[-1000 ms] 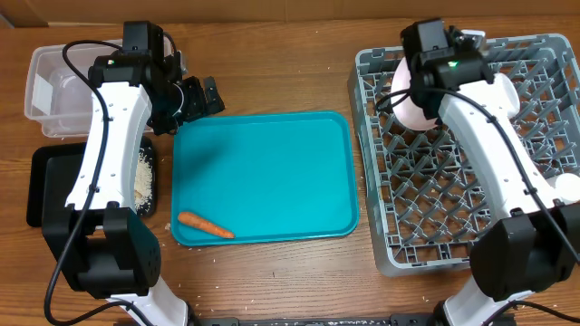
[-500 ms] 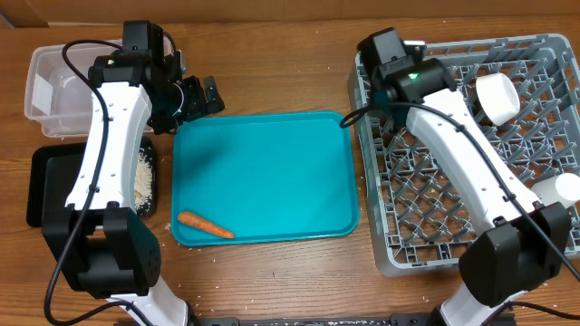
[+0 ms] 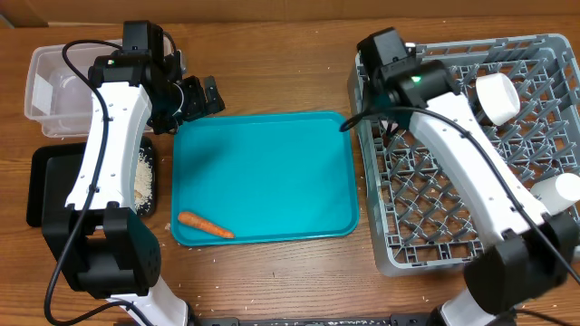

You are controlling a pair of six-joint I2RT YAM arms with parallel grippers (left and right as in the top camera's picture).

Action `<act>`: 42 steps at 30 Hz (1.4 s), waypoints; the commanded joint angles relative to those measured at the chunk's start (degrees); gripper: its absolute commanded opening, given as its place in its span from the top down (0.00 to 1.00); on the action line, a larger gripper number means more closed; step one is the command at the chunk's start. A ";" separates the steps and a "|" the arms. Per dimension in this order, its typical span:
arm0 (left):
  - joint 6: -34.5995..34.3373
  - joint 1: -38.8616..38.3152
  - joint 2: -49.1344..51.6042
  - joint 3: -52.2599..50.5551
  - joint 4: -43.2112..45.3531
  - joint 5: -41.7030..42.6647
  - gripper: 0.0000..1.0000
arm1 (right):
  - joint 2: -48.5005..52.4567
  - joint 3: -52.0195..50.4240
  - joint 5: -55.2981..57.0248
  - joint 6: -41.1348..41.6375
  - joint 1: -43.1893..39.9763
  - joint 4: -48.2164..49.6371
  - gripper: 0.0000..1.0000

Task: Sort waste into correct bins and load items into the dishwasher
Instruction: 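Carry the plate into the rack's back left and stand it upright, then reach the left gripper down to the orange carrot and grasp it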

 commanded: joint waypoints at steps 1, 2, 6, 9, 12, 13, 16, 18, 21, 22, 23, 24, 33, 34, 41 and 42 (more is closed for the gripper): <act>-0.13 -0.44 -0.61 0.57 0.15 -0.48 0.00 | -6.86 2.45 -16.52 -13.22 -0.28 2.75 0.25; -0.13 -0.44 -0.61 0.57 -0.09 -1.07 0.00 | -7.08 2.45 -21.70 -15.63 -0.28 2.84 0.25; -0.20 -0.50 -0.61 0.39 -2.80 -1.07 0.00 | -6.54 1.73 -29.24 -19.23 -0.28 2.32 0.23; -4.04 -0.79 -0.61 -0.07 -6.71 -2.54 0.00 | -5.73 1.11 -29.24 -19.45 -0.28 2.05 0.23; -13.27 -0.92 -0.61 -1.31 -11.23 -4.28 0.00 | -4.70 1.07 -27.02 -19.39 -0.31 1.84 0.22; -17.73 -0.92 -0.61 -2.16 -12.92 -3.85 0.00 | -4.46 1.07 -25.70 -19.34 -0.31 1.75 0.22; -29.70 -1.18 -0.61 -5.75 -16.28 -0.31 0.00 | -4.46 1.07 -22.58 -18.69 -1.14 1.73 0.21; -33.11 -1.53 -0.61 -9.11 -16.00 1.07 0.00 | -4.46 1.07 -21.97 -18.69 -1.95 1.75 0.21; -34.21 -1.92 -0.61 -15.52 -13.20 -1.16 0.00 | -4.46 1.07 -21.94 -17.33 -3.85 1.16 0.21; -34.21 -1.88 -0.61 -17.42 -13.03 -2.49 0.00 | -4.46 1.09 -21.97 -16.76 -4.57 1.01 0.21; -34.16 -1.88 -0.61 -19.50 -12.79 -3.43 0.00 | -4.46 1.07 -21.97 -16.24 -5.55 0.83 0.21; -33.57 -1.88 -0.61 -21.22 -12.63 -3.80 0.00 | -4.46 1.07 -21.94 -15.78 -6.58 0.68 0.21; -32.06 -1.88 -0.63 -28.98 -14.03 -7.08 0.00 | -4.46 1.07 -22.18 -15.10 -15.04 -1.29 0.18; -32.39 -1.88 -0.63 -29.22 -13.75 -6.93 0.00 | -4.46 1.07 -22.18 -15.13 -15.54 -1.38 0.18; -34.25 -2.27 -0.63 -32.24 -8.98 -8.00 0.00 | -4.46 1.07 -22.18 -15.13 -16.92 -1.46 0.18; -34.27 -2.27 -0.63 -33.03 -7.72 -7.67 0.00 | -4.46 1.07 -22.18 -15.13 -16.92 -1.46 0.18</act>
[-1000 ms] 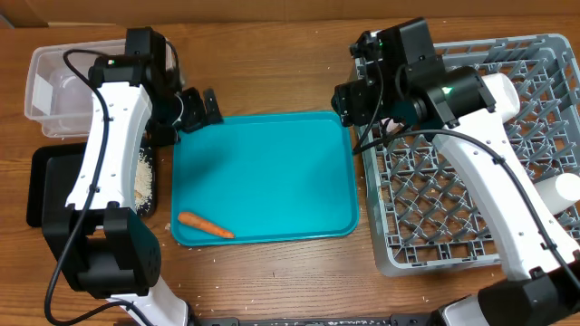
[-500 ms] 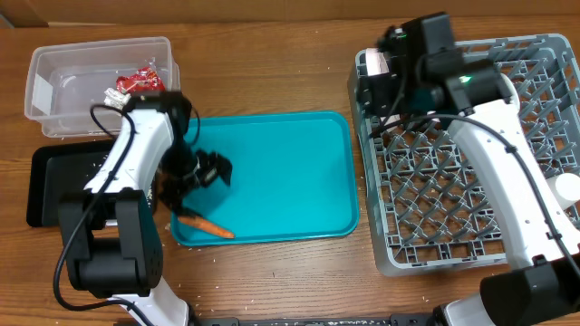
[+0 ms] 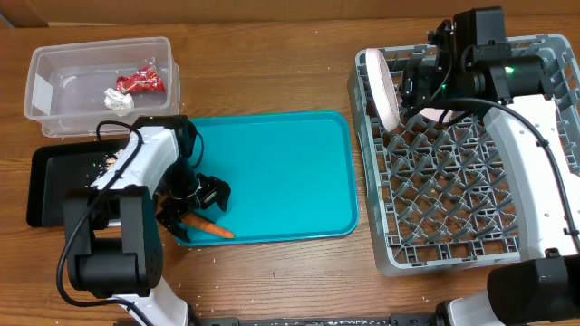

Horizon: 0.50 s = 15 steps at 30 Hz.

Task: Sort waste into correct bins and load items into the dishwasher
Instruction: 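Reach the left gripper down to the orange carrot and grasp it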

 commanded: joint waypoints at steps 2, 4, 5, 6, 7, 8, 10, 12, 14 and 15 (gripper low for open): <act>-2.03 -0.46 -0.63 -3.26 3.78 -0.07 0.00 | 0.28 -0.09 0.15 0.37 -0.37 0.20 0.18; -2.01 -0.46 -0.63 -4.70 6.58 -0.15 0.00 | 0.28 -0.09 0.13 0.37 -0.37 0.04 0.18; -1.99 -0.46 -0.63 -5.27 8.04 -0.15 0.00 | 0.28 -0.09 0.13 0.35 -0.37 -0.02 0.18; -1.99 -0.44 -0.63 -5.79 9.64 -0.09 0.01 | 0.28 -0.09 0.13 0.35 -0.37 -0.09 0.18; -1.99 -0.46 -0.61 -6.01 10.69 -0.09 0.03 | 0.28 -0.09 0.15 0.35 -0.37 -0.15 0.18; -1.97 -0.46 -0.61 -6.01 11.65 -0.11 0.07 | 0.28 -0.09 0.15 0.35 -0.37 -0.17 0.18; -1.95 -0.46 -0.61 -6.01 12.63 -0.09 0.18 | 0.28 -0.09 0.15 0.37 -0.37 -0.20 0.18; -1.92 -0.46 -0.61 -6.01 13.29 -0.17 0.31 | 0.28 -0.09 0.13 0.37 -0.37 -0.17 0.18; -1.79 -0.46 -0.61 -6.01 14.10 -0.17 0.43 | 0.28 -0.09 0.13 0.37 -0.37 -0.15 0.18; -1.79 -0.44 -0.61 -6.01 14.47 -0.15 0.48 | 0.28 -0.09 0.13 0.37 -0.37 -0.15 0.18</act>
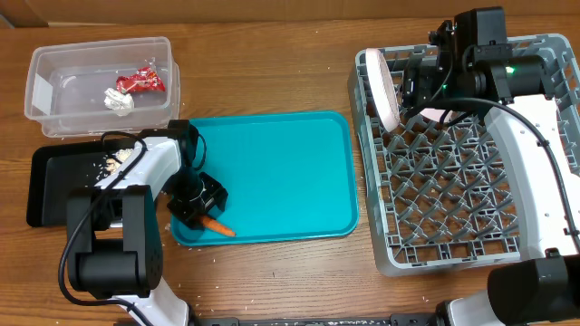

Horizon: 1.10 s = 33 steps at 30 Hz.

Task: Sort waste into correct bins and load items into the dishwasher
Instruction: 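Reach the left gripper down to the orange carrot and grasp it, then carry the carrot left and drop it onto the black tray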

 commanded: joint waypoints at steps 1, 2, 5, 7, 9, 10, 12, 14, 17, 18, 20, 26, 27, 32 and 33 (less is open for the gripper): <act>-0.61 -0.37 -0.48 -0.74 1.73 -1.49 0.52 | 0.28 -0.09 0.13 0.42 -0.26 0.13 0.18; -0.57 -0.39 -0.46 -0.74 2.14 -1.62 0.57 | 0.28 -0.09 0.13 0.42 -0.26 0.09 0.18; -0.59 -0.37 -0.46 -0.74 4.07 -1.68 0.69 | 0.28 -0.09 0.13 0.42 -0.26 0.07 0.18; -0.57 -0.37 -0.46 -0.74 6.58 -1.68 0.80 | 0.28 -0.09 0.13 0.42 -0.26 0.07 0.18; -0.55 -0.35 -0.46 -0.74 8.81 -1.81 0.84 | 0.28 -0.09 0.13 0.42 -0.26 -0.04 0.18; -0.55 -0.33 -0.46 -0.74 9.90 -2.08 0.94 | 0.28 -0.09 0.13 0.42 -0.26 -0.07 0.18; -0.55 -0.24 -0.48 -0.63 11.87 -3.39 0.96 | 0.28 -0.09 0.15 0.42 -0.26 -0.26 0.18; -0.57 0.17 -0.48 -0.17 13.70 -4.83 0.96 | 0.28 -0.09 0.15 0.42 -0.26 -0.46 0.18; -0.31 1.90 -0.52 2.29 14.03 -5.75 0.96 | 0.28 -0.09 0.13 0.42 -0.26 -0.48 0.18; 0.39 2.67 -0.61 3.39 13.99 -5.75 0.96 | 0.28 -0.09 0.15 0.42 -0.26 -0.46 0.18; 1.64 4.68 -0.98 6.27 13.09 -5.75 0.96 | 0.28 -0.09 0.15 0.42 -0.26 -0.48 0.18; 6.16 11.13 -1.88 16.39 7.72 -6.01 0.96 | 0.28 -0.09 0.15 0.42 -0.26 -0.48 0.18; 7.10 12.26 -1.92 17.92 6.95 -6.01 0.96 | 0.28 -0.09 0.15 0.44 -0.26 -0.48 0.18; 9.75 17.07 -1.92 21.20 5.18 -7.28 0.96 | 0.28 -0.09 0.13 0.46 -0.26 -0.50 0.19; 9.77 19.15 -1.92 21.16 4.74 -9.22 0.96 | 0.28 -0.09 0.13 0.46 -0.26 -0.55 0.19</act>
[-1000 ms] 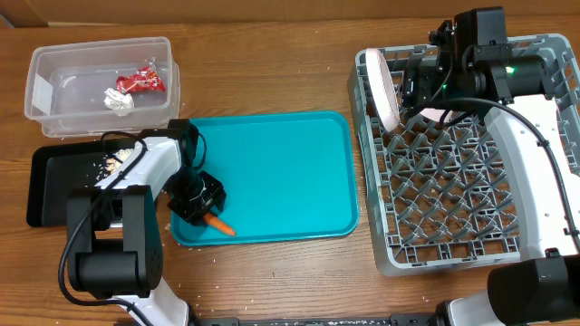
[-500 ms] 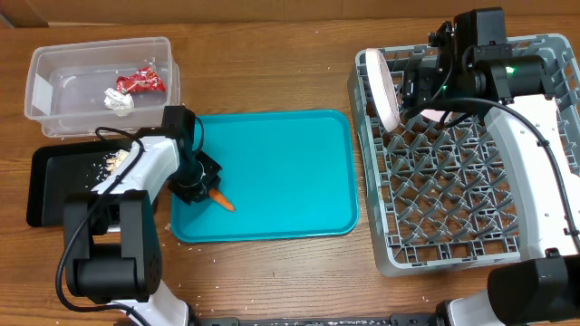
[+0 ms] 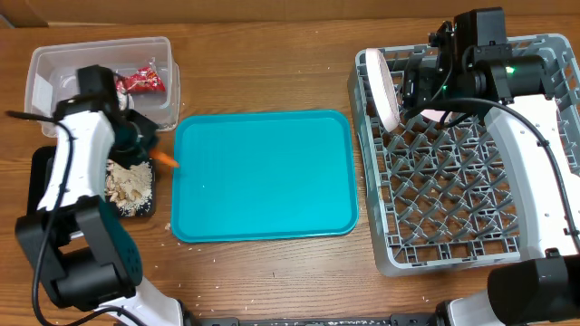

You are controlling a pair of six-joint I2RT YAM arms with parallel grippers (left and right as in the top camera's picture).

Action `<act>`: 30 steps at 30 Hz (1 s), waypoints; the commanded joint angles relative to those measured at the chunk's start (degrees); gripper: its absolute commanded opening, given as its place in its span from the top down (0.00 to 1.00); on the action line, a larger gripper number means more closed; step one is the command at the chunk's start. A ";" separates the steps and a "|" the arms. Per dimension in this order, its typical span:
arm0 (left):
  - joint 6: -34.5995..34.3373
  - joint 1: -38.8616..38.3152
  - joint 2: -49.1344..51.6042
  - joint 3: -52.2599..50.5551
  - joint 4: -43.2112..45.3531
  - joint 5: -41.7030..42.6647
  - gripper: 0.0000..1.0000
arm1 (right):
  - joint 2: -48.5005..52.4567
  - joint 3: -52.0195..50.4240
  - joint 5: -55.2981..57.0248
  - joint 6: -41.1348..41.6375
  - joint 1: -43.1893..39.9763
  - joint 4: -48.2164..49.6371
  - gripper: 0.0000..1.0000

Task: Sort waste into correct bins and load items into the dishwasher
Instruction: 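Carry the carrot left and drop it onto the black tray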

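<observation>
An orange carrot (image 3: 165,160) hangs at the left edge of the teal tray (image 3: 272,181), its tip pointing out from my left gripper (image 3: 145,152), which is shut on it just right of the black bin (image 3: 45,181). That bin holds pale food scraps (image 3: 122,186). The clear bin (image 3: 54,68) behind it contains a red wrapper (image 3: 140,81) and crumpled foil, partly hidden by my left arm. My right gripper (image 3: 415,86) sits open inside the grey dishwasher rack (image 3: 471,181), right beside a pale plate (image 3: 385,86) standing on edge.
The teal tray lies in the middle of the wooden table with nothing on it. Crumbs lie scattered by the black bin and the tray's front edge. The rack fills the right side, reaching the table's right edge.
My left gripper was down on the carrot at the tray's front left corner. Now it holds the carrot at the tray's left edge beside the black bin. The right arm is unchanged.
First my left gripper was behind the tray by the clear bin, and my right arm reached across the rack holding cups. Then the left gripper stood by the carrot, with a plate on edge in the rack. It closed over the carrot, which now hangs beside the black bin.
</observation>
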 commanded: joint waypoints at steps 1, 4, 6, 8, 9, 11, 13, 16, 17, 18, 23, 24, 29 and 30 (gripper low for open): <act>2.75 4.33 -0.76 1.09 -1.22 -4.96 0.96 | 0.28 -0.09 0.13 0.44 -0.26 0.11 0.19; 2.78 7.61 -0.76 1.09 -1.62 -7.96 0.96 | 0.28 -0.09 0.13 0.44 -0.26 -0.07 0.19; 2.78 9.57 -0.76 1.01 -1.73 -9.84 0.95 | 0.28 -0.09 0.13 0.44 -0.26 -0.07 0.19; 2.78 11.41 -0.76 0.66 -1.79 -12.59 0.95 | 0.28 -0.09 0.13 0.44 -0.26 -0.07 0.19; 2.78 12.35 -0.76 0.26 -1.70 -14.01 0.95 | 0.28 -0.09 0.13 0.44 -0.26 -0.07 0.19; 2.78 13.46 -0.74 -0.76 -0.79 -15.15 0.95 | 0.28 -0.09 0.13 0.44 -0.26 -0.07 0.19; 2.78 14.21 -0.74 -2.32 0.42 -15.23 0.94 | 0.28 -0.09 0.13 0.44 -0.26 -0.02 0.19; 2.78 14.29 -0.70 -5.05 2.34 -15.47 0.93 | 0.28 -0.09 0.13 0.44 -0.26 0.00 0.18; 2.78 14.29 -0.66 -6.10 3.21 -15.50 0.93 | 0.28 -0.09 0.13 0.44 -0.26 -0.02 0.18; 2.78 14.29 -0.59 -6.93 4.04 -15.50 0.93 | 0.28 -0.09 0.13 0.44 -0.26 -0.07 0.18; 2.78 14.29 -0.39 -10.64 7.39 -15.69 0.93 | 0.28 -0.09 0.13 0.44 -0.26 -0.02 0.19; 2.78 14.29 -0.39 -11.21 7.76 -15.69 0.93 | 0.28 -0.09 0.13 0.44 -0.26 -0.02 0.19; 2.99 14.29 -0.39 -12.20 8.28 -15.65 0.91 | 0.28 -0.09 0.13 0.44 -0.26 -0.02 0.18; 3.45 14.29 -0.39 -12.17 8.33 -15.52 0.90 | 0.28 -0.09 0.13 0.44 -0.26 -0.02 0.19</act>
